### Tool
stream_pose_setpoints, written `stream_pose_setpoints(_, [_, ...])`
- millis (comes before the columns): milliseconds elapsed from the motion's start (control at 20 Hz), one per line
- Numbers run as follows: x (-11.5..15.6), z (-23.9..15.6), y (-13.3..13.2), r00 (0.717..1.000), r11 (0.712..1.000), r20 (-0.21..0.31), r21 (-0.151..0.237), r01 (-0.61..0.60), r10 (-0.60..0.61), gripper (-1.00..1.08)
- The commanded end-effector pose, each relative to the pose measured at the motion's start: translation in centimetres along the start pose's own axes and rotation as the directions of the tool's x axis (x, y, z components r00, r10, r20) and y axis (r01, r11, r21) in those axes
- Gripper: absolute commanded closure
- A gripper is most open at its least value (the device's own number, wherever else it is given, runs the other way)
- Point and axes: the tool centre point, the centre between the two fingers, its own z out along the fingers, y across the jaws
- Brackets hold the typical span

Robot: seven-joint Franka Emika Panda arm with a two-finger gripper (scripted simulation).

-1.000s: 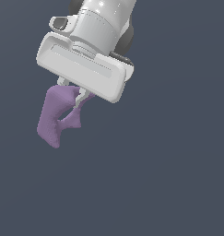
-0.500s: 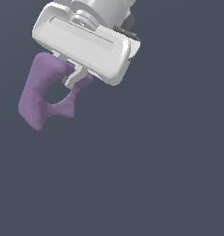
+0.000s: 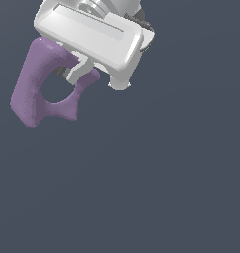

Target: Pick up the object and move it to a goal position.

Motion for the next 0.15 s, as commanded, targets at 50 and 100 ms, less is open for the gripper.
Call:
stream_pose_setpoints(50, [-0.02,-0.01,-0.01,1.0,1.0,0.001,0.0,0.001,-0.001,1.08])
stream_pose_setpoints(100, [-0.01,-0.03,0.01,1.0,1.0,0.001,0.0,0.001,-0.001,1.08])
